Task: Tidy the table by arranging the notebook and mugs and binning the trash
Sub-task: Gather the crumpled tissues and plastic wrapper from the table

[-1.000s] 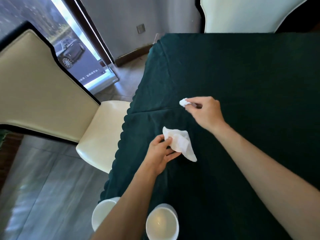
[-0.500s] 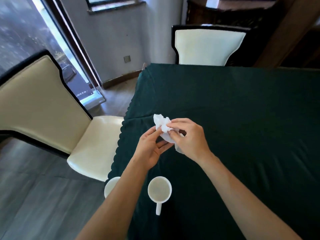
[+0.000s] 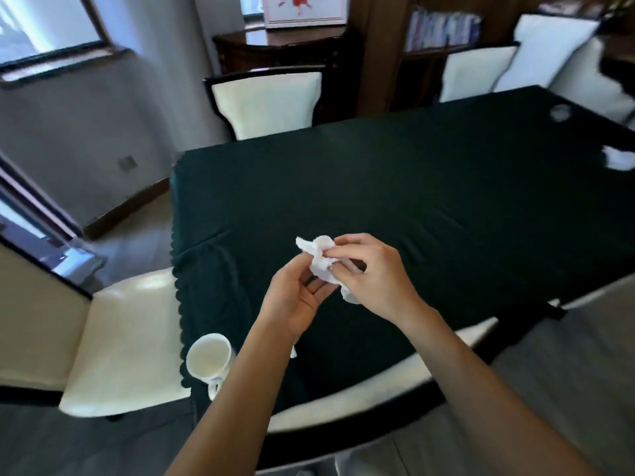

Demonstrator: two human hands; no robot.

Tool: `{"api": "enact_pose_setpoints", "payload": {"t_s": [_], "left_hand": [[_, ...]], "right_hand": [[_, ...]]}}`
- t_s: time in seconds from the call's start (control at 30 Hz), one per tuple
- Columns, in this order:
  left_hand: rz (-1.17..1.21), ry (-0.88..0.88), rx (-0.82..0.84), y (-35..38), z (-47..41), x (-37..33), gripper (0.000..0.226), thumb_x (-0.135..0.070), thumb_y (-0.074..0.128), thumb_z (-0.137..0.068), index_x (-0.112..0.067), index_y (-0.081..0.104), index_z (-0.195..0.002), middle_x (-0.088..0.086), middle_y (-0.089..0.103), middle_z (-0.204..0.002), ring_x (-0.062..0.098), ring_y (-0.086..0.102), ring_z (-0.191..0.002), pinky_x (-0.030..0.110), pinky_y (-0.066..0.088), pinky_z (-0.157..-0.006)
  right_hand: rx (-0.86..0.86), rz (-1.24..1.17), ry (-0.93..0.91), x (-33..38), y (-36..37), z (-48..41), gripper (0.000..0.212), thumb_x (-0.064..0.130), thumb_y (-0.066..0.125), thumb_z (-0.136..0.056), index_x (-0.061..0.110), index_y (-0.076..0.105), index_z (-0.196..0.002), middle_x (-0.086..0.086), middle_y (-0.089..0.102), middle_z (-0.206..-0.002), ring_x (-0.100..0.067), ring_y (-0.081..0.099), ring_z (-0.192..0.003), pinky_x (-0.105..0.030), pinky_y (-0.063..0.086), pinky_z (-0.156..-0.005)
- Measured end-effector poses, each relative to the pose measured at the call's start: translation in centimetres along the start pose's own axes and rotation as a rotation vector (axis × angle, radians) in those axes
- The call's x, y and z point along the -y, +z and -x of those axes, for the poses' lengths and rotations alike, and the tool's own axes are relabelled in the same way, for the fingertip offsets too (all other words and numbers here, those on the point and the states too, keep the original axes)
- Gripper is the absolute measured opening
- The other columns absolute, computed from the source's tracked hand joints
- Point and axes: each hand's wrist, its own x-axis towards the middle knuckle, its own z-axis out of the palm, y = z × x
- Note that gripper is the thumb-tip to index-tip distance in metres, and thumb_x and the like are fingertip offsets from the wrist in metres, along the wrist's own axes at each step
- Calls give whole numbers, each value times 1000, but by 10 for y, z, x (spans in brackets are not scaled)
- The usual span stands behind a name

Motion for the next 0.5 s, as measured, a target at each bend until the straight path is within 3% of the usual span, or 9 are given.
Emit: {"api": "enact_pose_setpoints", "payload": {"t_s": [0.17, 0.33, 0.5], "left_hand": [[-80, -43, 133, 41, 17, 38, 22, -4, 59, -102, -6, 79, -110, 15, 81, -107, 22, 81, -92, 29, 64, -77], [-130, -38, 222, 93, 24, 80, 26, 3, 58, -100, -4, 79, -115, 22, 78, -120, 27, 80, -101, 31, 64, -82], [-157, -26, 237, 157, 18, 140, 27, 8, 57, -99, -4, 80, -107, 21, 79, -113, 27, 80, -96, 31, 65, -81]], "right_hand": [[-174, -57, 110, -3, -43, 55, 24, 12, 74, -88, 27, 82, -106, 15, 73, -118, -1, 67, -111, -14, 51, -92], [-314, -193, 223, -22, -92, 99, 30, 16, 72, -88, 32, 79, -112, 17, 76, -112, -1, 70, -106, -14, 55, -82], [-422, -295, 266, -65, -157, 143, 28, 17, 75, -90, 27, 79, -117, 13, 79, -113, -4, 73, -108, -24, 59, -91]]}}
